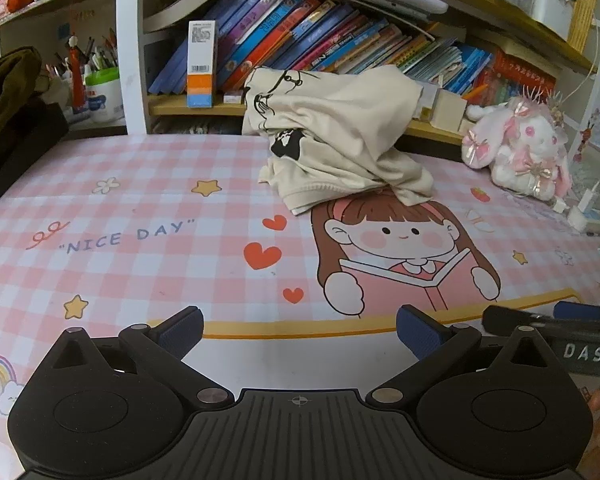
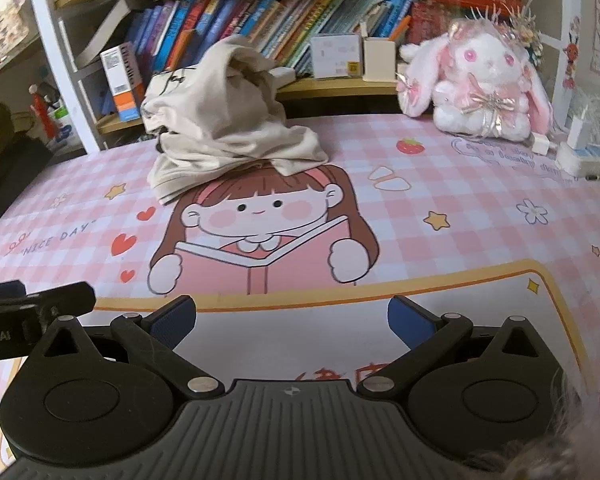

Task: Fold clothes
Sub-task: 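Reach both grippers to the crumpled cream T-shirt and grasp it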

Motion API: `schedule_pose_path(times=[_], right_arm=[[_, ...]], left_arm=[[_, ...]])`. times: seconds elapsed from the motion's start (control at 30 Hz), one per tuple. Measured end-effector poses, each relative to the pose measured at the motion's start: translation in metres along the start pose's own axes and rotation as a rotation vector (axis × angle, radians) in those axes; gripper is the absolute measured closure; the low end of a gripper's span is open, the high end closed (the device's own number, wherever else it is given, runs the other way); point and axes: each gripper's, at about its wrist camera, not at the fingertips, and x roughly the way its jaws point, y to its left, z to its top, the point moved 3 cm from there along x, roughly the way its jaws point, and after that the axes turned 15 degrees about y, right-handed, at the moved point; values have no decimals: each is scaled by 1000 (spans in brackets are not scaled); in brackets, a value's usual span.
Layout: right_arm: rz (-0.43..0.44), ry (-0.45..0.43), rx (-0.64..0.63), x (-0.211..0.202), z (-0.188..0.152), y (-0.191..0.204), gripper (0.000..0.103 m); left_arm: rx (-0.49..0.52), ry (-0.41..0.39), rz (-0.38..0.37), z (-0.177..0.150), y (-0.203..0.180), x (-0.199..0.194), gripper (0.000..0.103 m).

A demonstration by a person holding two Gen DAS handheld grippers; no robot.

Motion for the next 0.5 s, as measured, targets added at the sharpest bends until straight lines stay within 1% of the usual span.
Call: schedule_pose_path(times=[0.2,0.3,0.4,0.5], right_arm=[[9,-1,3,8,11,-19,0],[13,8,6,16,17,-29,0],[17,12,3,23,23,-37,0],[18,3,-12,26,31,-45,0]], left_arm=[[23,8,32,4,-8,9,0],[36,-1,39,9,-9,13,0],[38,-33,26,24,-8,15,0],[51,-90,3,50,-12,19,0]])
